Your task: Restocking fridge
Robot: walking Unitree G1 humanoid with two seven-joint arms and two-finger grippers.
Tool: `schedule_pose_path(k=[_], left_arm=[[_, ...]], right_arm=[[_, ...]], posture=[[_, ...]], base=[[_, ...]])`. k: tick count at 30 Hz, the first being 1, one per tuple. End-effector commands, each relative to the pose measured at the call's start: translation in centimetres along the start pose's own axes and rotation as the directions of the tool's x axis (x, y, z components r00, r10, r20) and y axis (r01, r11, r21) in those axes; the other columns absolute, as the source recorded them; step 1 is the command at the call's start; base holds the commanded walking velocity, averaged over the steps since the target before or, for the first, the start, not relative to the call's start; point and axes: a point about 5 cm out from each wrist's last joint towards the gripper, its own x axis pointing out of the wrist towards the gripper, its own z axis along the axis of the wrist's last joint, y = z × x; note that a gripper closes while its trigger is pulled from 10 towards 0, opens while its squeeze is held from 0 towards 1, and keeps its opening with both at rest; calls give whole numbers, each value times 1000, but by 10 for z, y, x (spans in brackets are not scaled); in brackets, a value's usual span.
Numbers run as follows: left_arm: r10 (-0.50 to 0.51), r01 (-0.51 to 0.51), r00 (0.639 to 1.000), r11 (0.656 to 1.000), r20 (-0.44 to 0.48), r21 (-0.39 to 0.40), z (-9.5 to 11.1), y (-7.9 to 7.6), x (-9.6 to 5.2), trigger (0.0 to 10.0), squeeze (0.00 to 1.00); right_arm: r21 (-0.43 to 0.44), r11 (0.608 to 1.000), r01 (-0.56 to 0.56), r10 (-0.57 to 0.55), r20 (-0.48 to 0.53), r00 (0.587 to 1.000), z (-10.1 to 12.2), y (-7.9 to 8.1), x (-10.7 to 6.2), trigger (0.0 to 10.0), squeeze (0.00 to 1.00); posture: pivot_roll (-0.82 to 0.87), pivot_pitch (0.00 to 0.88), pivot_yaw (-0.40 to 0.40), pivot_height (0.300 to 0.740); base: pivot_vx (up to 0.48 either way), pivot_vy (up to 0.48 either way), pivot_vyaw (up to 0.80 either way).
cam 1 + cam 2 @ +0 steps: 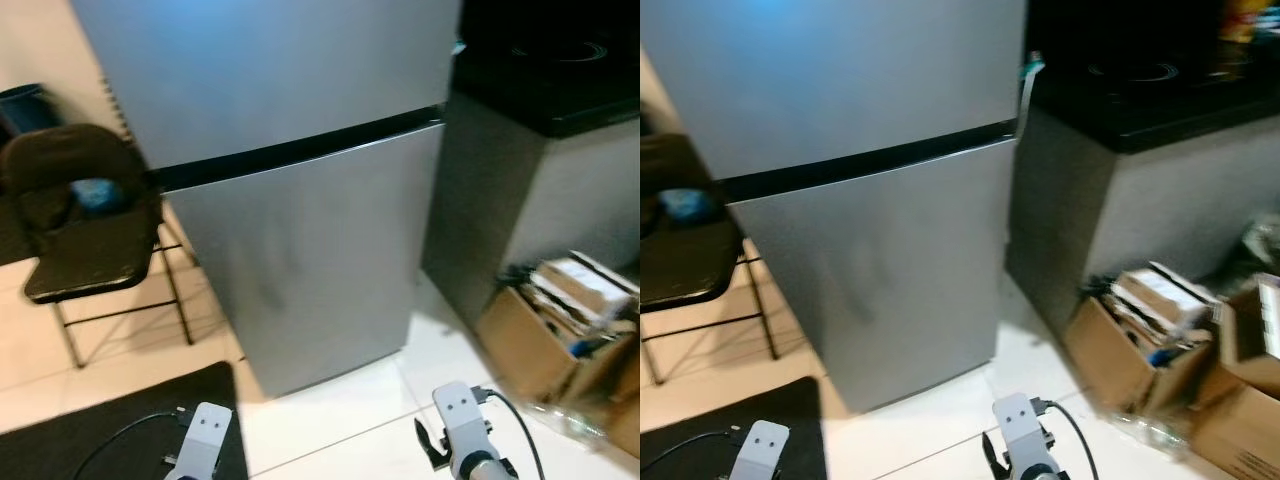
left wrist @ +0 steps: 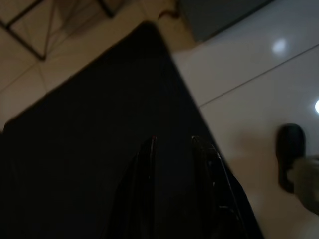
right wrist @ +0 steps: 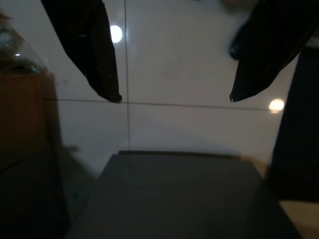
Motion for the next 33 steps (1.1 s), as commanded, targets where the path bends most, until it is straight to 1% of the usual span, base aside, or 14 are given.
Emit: schedule_pose_path(k=[1,33], left_arm=[[1,-1,1000,1000,-7,4,-1,1,0,10000,0],[-5,5,1000,1000,-14,6,-2,-1,0,10000,0]], right_arm=[[-1,1000,-8,8,-19,1000,-3,3,-1,10000,0],[-4,1000,-6,6,-20,1000,-4,3,-1,10000,0]], posture=[[-94,94,45,740],[-97,98,45,740]], base=[[0,0,794],[0,0,794]])
